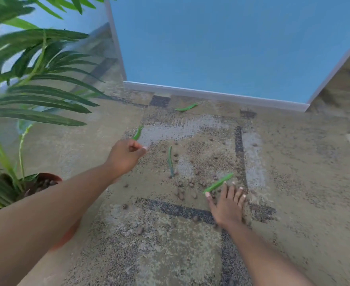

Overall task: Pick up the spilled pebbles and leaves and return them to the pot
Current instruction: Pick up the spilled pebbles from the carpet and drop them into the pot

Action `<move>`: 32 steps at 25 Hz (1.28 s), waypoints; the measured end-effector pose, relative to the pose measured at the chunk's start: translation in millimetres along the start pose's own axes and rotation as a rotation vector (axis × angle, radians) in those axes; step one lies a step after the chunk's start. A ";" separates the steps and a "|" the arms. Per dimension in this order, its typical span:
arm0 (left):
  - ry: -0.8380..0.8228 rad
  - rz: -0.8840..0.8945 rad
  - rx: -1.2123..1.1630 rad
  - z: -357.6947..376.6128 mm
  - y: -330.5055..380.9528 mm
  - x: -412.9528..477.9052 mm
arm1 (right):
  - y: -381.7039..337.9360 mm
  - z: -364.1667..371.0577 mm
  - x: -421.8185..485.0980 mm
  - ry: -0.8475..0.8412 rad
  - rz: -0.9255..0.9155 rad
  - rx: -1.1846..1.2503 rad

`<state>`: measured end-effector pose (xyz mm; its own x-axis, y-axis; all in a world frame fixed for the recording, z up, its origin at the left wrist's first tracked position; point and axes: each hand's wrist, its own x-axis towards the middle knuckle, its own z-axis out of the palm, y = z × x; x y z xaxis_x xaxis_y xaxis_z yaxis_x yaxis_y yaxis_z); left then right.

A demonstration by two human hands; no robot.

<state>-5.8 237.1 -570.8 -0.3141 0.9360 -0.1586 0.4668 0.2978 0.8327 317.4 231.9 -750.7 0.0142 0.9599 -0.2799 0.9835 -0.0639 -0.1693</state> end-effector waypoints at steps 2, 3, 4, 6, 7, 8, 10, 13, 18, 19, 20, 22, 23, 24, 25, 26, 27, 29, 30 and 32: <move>0.032 -0.022 0.005 -4.1 -10.4 2.1 | -24.7 9.3 1.0 0.039 -0.116 -0.045; 0.050 -0.036 0.006 -6.2 -15.5 2.3 | -38.0 13.4 2.7 0.046 -0.172 -0.054; 0.065 -0.050 0.013 -8.1 -20.7 2.1 | -51.4 17.0 3.9 0.042 -0.217 -0.056; 0.084 -0.065 0.026 -9.9 -27.1 1.9 | -72.7 21.3 5.8 0.034 -0.274 -0.057; 0.089 -0.066 0.029 -10.6 -28.7 1.9 | -79.4 22.3 5.3 0.038 -0.288 -0.053; 0.093 -0.064 0.027 -11.1 -29.7 2.2 | -84.4 22.1 4.0 0.040 -0.307 -0.043; 0.096 -0.064 0.007 -13.1 -31.9 3.1 | -87.7 17.6 0.3 0.038 -0.397 -0.001; 0.085 -0.082 0.020 -13.4 -41.5 1.3 | -68.4 13.4 -14.2 0.179 -0.397 0.193; -0.081 -0.038 0.243 7.5 -46.9 -7.1 | -20.2 28.8 -61.2 0.210 -0.001 0.201; -0.145 0.011 0.337 17.0 -45.4 -9.9 | -23.5 32.3 -64.0 0.147 -0.026 0.153; -0.211 0.051 0.431 29.0 -45.4 -14.2 | -30.7 33.9 -62.6 0.103 -0.054 0.122; -0.295 0.055 0.515 61.6 -52.2 -24.4 | -48.3 30.3 -49.1 0.066 -0.130 0.104; -0.313 0.026 0.497 80.9 -57.7 -29.4 | -56.3 27.9 -40.1 0.056 -0.183 0.124; -0.319 0.003 0.457 100.7 -62.4 -32.8 | -62.4 26.9 -29.7 0.052 -0.246 0.153; -0.318 -0.008 0.421 119.5 -65.1 -36.2 | -66.0 25.0 -20.2 0.036 -0.306 0.178; -0.310 0.013 0.438 136.7 -67.3 -39.0 | -66.6 22.2 -12.0 0.010 -0.354 0.194; -0.285 0.072 0.514 150.3 -70.1 -40.4 | -65.3 19.0 -5.6 -0.015 -0.399 0.184; -0.241 0.195 0.754 170.1 -78.3 -41.4 | -58.6 12.9 1.9 -0.026 -0.454 0.135; -0.230 0.248 0.845 175.8 -79.6 -42.2 | -54.3 11.5 2.8 -0.019 -0.475 0.106; -0.238 0.287 0.907 182.5 -79.2 -42.9 | -47.8 13.6 -0.9 0.008 -0.509 0.020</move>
<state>121.6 207.6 -726.7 0.0390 0.9792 -0.1992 0.9889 -0.0091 0.1485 267.9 230.4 -755.2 -0.4649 0.8726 -0.1498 0.8623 0.4078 -0.3001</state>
